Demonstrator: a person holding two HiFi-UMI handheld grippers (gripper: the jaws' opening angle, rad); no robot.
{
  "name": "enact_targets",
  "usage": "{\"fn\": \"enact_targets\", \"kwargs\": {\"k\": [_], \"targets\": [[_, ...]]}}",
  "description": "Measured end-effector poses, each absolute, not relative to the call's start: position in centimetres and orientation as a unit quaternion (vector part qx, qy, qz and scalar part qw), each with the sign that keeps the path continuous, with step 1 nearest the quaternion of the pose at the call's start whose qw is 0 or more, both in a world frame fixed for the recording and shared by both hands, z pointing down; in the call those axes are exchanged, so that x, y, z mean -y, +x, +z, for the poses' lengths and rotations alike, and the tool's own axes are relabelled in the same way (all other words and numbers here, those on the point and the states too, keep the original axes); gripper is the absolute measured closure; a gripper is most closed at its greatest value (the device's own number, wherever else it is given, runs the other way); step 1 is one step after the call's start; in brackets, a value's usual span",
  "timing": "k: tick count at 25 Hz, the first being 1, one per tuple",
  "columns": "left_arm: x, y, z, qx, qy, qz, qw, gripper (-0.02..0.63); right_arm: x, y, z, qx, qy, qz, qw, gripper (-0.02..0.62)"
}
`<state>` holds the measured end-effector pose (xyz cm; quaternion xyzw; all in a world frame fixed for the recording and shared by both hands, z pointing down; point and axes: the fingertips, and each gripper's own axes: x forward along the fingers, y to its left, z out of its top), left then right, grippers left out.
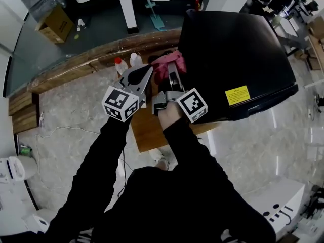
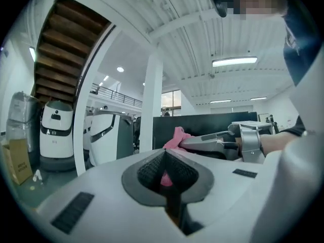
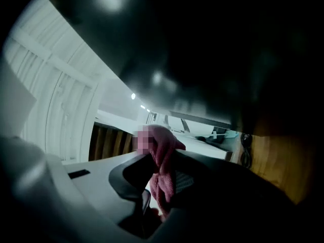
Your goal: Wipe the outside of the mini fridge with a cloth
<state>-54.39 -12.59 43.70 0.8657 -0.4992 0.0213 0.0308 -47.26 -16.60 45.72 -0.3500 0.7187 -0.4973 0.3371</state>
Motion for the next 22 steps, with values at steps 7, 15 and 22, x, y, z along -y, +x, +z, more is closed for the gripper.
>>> {"fn": "enact_targets", "kwargs": {"k": [7, 15, 22], "targets": [[16.3, -54.8, 38.3, 0.490, 0.872, 0.011, -0.015, 0.600, 21.7, -47.0, 41.4, -0.686, -0.359, -0.489, 0.402, 0.509], [19.2, -53.6, 39.1, 0.469, 0.883, 0.016, -0.007, 0.600, 24.3, -45.7, 42.8, -0.626, -0.373, -0.517, 0.448, 0.511], [20.9, -53.8, 41.4, 0.465, 0.884, 0.036, 0.006, 0.600, 25.2, -45.5, 45.5, -0.591, -0.380, -0.539, 0.465, 0.511]]}}
